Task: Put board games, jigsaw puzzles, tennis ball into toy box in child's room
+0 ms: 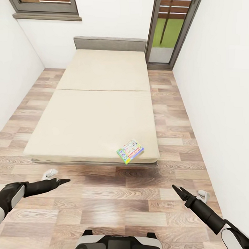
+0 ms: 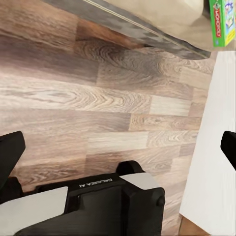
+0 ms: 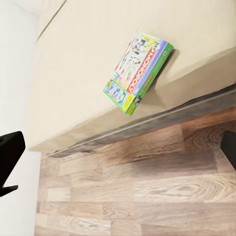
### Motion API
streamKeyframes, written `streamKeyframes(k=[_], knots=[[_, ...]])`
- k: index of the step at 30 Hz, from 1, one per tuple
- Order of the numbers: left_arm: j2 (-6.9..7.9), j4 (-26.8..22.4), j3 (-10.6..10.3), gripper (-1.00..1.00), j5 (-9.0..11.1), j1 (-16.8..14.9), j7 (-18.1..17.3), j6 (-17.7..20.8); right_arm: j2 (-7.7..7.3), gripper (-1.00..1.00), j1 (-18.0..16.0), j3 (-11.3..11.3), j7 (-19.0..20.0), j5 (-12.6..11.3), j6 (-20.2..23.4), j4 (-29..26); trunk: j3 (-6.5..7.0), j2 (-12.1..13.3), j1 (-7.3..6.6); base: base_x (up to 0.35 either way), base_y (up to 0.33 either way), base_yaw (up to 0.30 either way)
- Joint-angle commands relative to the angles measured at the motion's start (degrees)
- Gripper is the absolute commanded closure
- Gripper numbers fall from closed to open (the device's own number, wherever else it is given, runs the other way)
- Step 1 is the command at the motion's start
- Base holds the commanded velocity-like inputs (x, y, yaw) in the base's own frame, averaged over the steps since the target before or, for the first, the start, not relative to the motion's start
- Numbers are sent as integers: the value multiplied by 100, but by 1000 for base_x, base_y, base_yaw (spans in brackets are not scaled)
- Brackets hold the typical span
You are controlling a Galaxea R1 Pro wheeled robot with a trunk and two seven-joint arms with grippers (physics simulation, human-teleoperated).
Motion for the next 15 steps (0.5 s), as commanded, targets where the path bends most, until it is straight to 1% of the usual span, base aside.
streamKeyframes(k=[1,2,5,7,8,9,10,13,14,15], knots=[[-2,1,-25,-100,23,-3,66,47,-1,-100,-2,-5,4,-60,54,-1,3,-8,3,0,0,0],[-5,1,-51,-100,23,-3,146,47,-1,-100,-2,-5,0,-60,53,0,13,-8,3,0,0,0],[-15,1,-117,-100,23,-3,586,47,0,-100,-8,-5,-20,-60,50,5,41,-8,3,0,0,0],[-19,1,-125,-100,23,-3,760,47,0,-100,-9,-5,-47,-60,50,6,60,-8,3,0,0,0],[-23,1,-130,-100,25,-3,918,47,0,-100,-9,-5,-109,-60,49,6,70,-8,3,0,0,0],[-25,1,-132,-100,26,-3,987,47,0,-100,-10,-5,-158,-60,49,8,79,-8,3,0,0,0],[-29,1,-134,-100,27,-3,1111,50,0,-100,-10,-3,-286,-60,49,13,88,-8,3,0,0,0],[-35,1,-136,-100,29,-3,1244,50,0,-100,-10,5,-535,-58,49,27,117,-8,3,0,0,0],[-35,1,-137,-100,30,-3,1297,49,0,-100,-10,16,-716,-56,49,33,126,-8,3,0,0,0],[-35,1,-137,-100,30,-3,1315,48,1,-100,-10,21,-807,-53,49,35,136,-8,3,0,0,0]])
